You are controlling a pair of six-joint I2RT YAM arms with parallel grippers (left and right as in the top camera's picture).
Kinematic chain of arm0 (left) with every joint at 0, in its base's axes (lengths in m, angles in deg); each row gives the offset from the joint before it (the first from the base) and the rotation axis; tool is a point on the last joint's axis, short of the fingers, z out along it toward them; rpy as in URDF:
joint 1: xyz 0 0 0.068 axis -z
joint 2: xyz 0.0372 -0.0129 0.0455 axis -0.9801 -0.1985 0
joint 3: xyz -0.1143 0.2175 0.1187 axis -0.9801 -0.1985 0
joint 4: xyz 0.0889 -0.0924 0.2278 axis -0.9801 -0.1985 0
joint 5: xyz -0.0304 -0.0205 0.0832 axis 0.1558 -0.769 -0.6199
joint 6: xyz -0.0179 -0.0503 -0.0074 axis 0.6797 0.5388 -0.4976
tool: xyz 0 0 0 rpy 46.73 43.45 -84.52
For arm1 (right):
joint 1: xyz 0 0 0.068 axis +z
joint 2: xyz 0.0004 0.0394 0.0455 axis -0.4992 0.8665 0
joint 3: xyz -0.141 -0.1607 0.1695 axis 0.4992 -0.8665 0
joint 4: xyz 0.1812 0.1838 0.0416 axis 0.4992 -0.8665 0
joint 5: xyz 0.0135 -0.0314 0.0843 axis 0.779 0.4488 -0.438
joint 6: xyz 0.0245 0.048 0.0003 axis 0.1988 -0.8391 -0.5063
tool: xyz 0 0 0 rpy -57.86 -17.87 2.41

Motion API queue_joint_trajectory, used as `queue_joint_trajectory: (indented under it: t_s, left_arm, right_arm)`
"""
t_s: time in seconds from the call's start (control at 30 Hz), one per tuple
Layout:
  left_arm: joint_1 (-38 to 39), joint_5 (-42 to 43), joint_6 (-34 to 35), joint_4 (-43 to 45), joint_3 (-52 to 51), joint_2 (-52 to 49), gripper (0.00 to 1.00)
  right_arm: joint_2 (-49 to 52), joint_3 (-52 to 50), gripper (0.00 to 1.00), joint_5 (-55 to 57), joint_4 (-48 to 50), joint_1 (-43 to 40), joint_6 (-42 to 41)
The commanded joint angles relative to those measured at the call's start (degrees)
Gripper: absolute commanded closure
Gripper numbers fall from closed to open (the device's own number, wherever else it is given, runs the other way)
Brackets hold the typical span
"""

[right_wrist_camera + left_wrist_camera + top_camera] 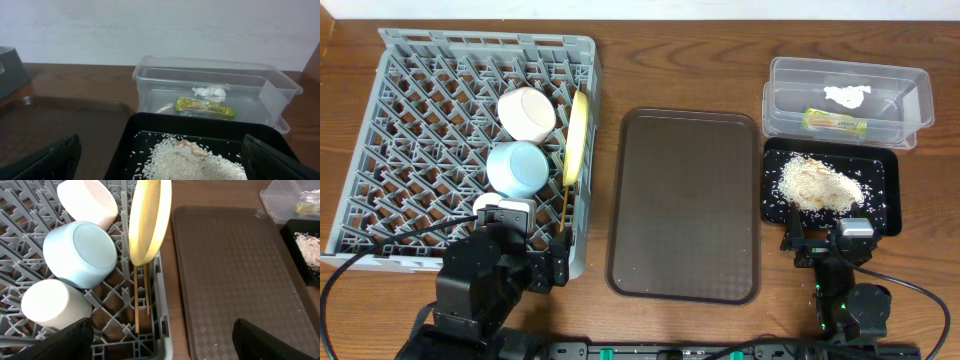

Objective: Sort waste into correct bins and load items into the dishwasher

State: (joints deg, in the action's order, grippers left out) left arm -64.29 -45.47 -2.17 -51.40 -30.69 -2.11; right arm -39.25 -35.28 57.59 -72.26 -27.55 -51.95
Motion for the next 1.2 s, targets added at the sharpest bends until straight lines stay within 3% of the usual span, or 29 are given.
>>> queue_joint_trajectory:
  t_s: [0.0, 0.87, 1.03, 1.17]
  left_arm:
    - [-0.04, -0.72, 0.28, 0.07, -0.13, 0.09, 0.10]
    - [-0.22, -0.72, 0.28, 0.07, -0.13, 0.15, 0.10]
    - [-7.50, -0.20, -0.33, 1.14, -2.99, 2.49, 0.10]
    - [-12.57, 1.53, 0.31, 8.83, -14.05, 8.92, 0.10]
  right_arm:
    - [-0.37, -0.09, 0.01, -1.03, -0.31, -0.24, 1.49]
    - [-0.37, -0.09, 0.01, -1.03, -0.31, -0.24, 1.49]
    - [-0.37, -0.09, 0.01, -1.03, -0.31, -0.24, 1.49]
    - [-0.37, -0.09, 0.01, -1.01, -0.31, -0.24, 1.49]
